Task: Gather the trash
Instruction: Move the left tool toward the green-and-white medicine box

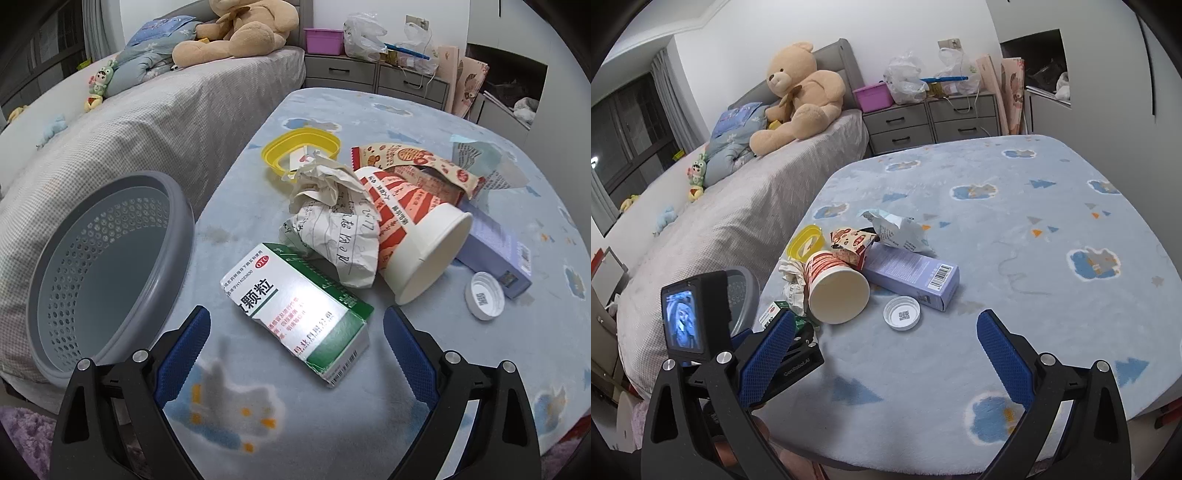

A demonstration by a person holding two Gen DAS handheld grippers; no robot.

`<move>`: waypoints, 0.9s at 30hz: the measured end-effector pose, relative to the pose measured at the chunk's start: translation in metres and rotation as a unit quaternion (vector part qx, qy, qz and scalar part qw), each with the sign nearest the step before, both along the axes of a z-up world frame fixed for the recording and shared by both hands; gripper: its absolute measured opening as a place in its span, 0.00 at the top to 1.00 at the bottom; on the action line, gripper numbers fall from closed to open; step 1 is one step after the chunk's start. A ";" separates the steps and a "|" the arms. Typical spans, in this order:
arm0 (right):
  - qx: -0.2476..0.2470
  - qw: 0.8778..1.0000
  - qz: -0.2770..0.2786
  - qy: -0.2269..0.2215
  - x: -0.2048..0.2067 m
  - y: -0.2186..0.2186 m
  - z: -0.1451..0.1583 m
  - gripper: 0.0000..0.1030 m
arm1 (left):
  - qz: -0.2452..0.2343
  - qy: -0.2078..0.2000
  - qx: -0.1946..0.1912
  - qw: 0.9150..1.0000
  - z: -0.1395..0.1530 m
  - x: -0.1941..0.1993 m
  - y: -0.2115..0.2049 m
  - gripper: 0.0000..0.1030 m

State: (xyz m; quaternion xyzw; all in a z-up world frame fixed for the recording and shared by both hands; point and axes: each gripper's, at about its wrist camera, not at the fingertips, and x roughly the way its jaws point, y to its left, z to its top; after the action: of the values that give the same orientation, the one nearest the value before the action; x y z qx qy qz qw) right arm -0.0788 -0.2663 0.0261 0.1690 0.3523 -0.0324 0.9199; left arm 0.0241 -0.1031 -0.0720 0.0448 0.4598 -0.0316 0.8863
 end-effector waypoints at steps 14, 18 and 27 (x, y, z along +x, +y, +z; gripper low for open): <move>0.001 1.000 0.002 -0.007 -0.003 -0.001 0.003 0.06 | 0.015 0.021 0.016 1.000 -0.005 -0.011 0.028 0.12; 0.002 1.000 0.002 -0.007 -0.003 -0.001 0.003 0.06 | 0.015 0.031 -0.003 0.999 0.000 -0.017 0.038 0.12; 0.002 1.000 0.002 -0.007 -0.003 0.000 0.003 0.06 | -0.004 0.047 -0.012 0.999 -0.001 -0.002 0.029 0.12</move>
State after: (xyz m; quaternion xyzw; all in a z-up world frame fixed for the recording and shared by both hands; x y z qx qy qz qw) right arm -0.0818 -0.2667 0.0293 0.1705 0.3463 -0.0289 0.9220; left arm 0.0222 -0.0744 -0.0725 0.0344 0.5004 -0.0432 0.8640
